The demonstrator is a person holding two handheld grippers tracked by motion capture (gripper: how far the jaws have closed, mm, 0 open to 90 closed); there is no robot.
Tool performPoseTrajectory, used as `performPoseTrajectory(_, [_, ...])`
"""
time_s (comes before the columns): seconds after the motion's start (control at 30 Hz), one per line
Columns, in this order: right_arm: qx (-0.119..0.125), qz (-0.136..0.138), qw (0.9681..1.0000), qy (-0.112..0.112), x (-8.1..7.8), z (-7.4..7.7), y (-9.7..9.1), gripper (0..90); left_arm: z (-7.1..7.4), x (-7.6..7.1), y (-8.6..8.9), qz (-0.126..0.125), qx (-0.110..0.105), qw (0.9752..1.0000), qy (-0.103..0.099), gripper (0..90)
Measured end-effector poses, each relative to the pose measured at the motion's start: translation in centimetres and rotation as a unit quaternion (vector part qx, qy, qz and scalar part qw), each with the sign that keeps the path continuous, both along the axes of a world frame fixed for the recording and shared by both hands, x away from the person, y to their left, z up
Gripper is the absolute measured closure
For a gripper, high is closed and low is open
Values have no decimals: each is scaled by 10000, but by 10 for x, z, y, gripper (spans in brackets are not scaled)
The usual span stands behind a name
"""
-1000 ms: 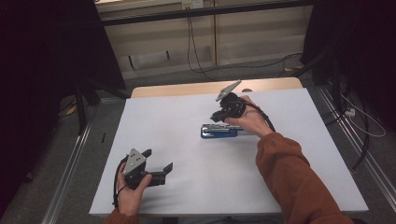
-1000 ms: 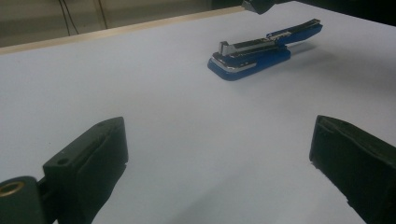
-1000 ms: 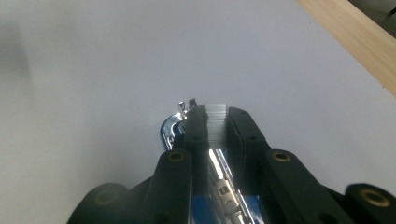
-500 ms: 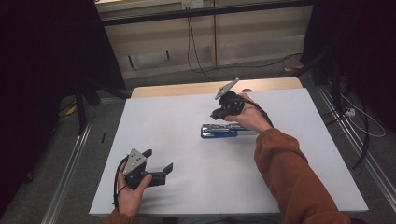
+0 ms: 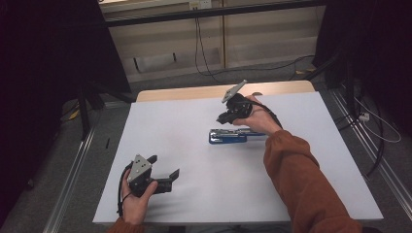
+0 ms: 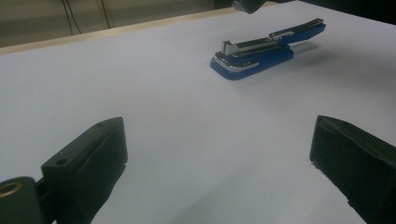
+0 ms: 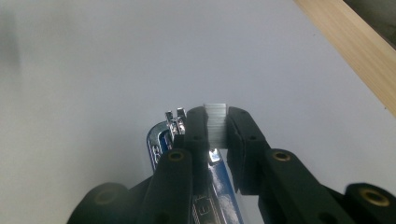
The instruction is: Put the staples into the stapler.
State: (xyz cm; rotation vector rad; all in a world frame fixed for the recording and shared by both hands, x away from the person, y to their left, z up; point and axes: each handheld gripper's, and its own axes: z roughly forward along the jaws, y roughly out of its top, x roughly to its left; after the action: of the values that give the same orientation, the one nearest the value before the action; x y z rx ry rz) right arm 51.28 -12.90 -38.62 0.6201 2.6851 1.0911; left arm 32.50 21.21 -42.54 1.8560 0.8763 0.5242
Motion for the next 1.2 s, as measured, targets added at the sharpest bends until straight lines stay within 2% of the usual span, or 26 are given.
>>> performPoseTrajectory(0.27, [-86, 136, 9999, -33, 1, -2, 1, 790, 0, 0, 0, -28, -1, 10000, 2, 43])
performPoseTrajectory(0.43, [-51, 269, 9996, -104, 2, -1, 0, 790, 0, 0, 0, -31, 10, 10000, 0, 43])
performPoseTrajectory(1.2, [-186, 770, 9969, 21, 4, -13, 7, 790, 0, 0, 0, -29, -17, 10000, 11, 43])
